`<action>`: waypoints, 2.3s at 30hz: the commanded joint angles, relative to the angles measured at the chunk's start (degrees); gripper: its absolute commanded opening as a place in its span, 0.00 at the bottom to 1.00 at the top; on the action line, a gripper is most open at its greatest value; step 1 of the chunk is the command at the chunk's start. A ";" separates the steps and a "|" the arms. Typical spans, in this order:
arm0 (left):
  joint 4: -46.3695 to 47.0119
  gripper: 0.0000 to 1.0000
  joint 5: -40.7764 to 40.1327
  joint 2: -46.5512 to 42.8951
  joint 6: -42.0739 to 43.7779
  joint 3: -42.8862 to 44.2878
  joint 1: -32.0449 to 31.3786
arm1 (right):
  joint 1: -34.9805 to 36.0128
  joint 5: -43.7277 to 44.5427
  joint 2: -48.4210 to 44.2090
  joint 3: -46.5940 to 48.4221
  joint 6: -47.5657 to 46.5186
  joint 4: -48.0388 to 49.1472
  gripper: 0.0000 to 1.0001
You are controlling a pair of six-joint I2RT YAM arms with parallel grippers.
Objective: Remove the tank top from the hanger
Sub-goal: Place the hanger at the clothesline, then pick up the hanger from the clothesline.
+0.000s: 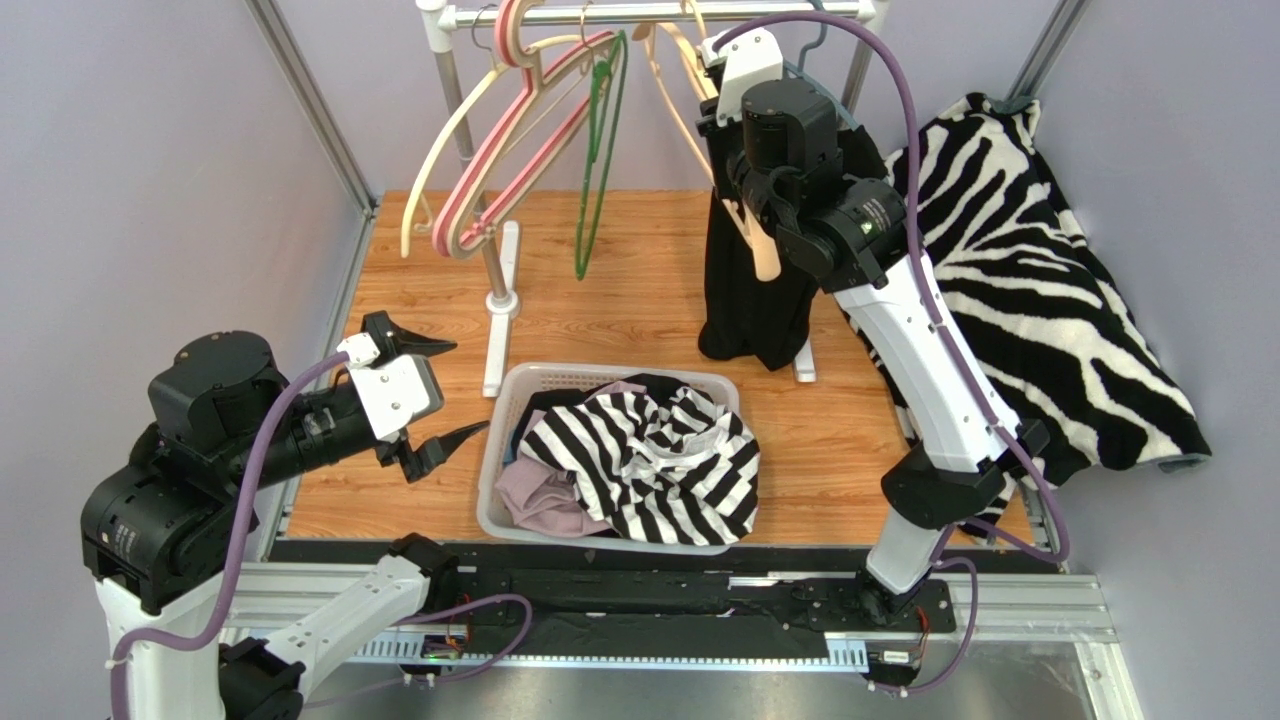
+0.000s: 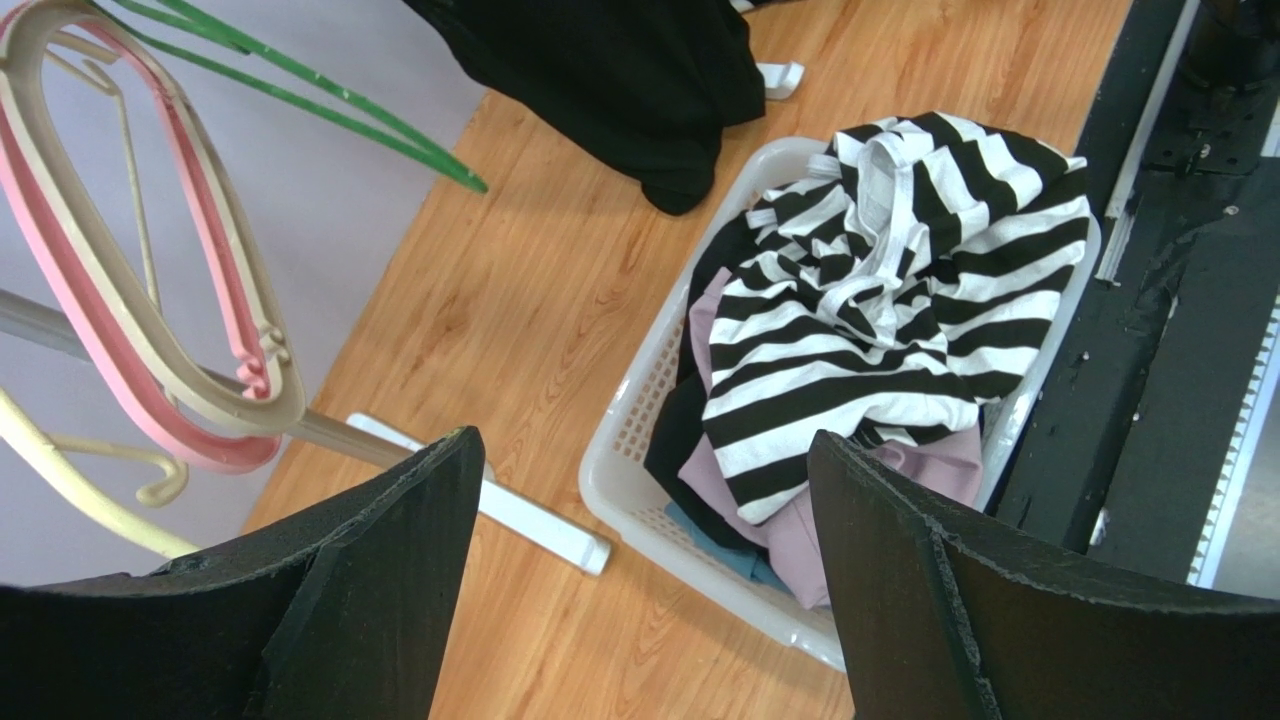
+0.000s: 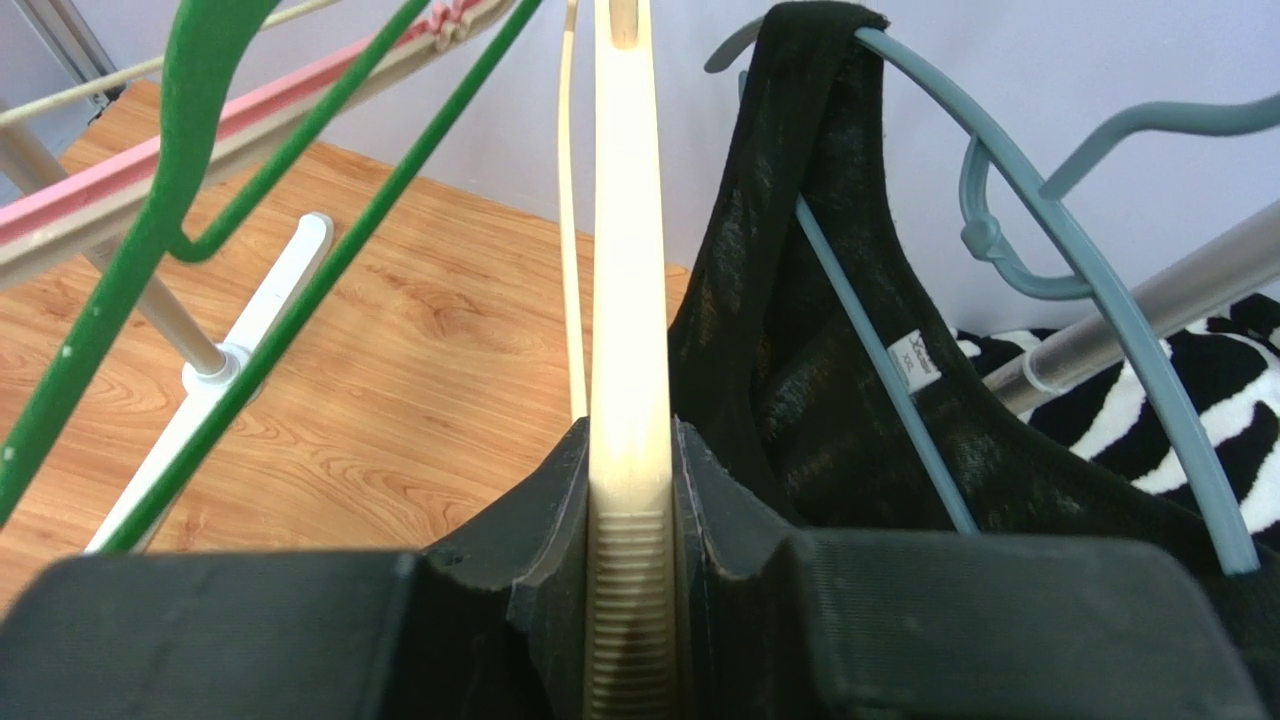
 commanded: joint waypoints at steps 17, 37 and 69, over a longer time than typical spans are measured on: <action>-0.19 0.87 0.97 -0.62 0.57 -0.68 0.64 | -1.60 1.23 11.57 10.08 1.08 10.83 0.00; -0.36 0.87 0.62 -0.97 0.92 -0.33 0.64 | 4.90 2.90 18.34 10.53 0.03 14.53 0.00; -0.63 0.87 3.25 -1.76 -0.31 -0.94 2.22 | -5.53 -0.70 -10.39 -1.24 -2.88 13.38 0.86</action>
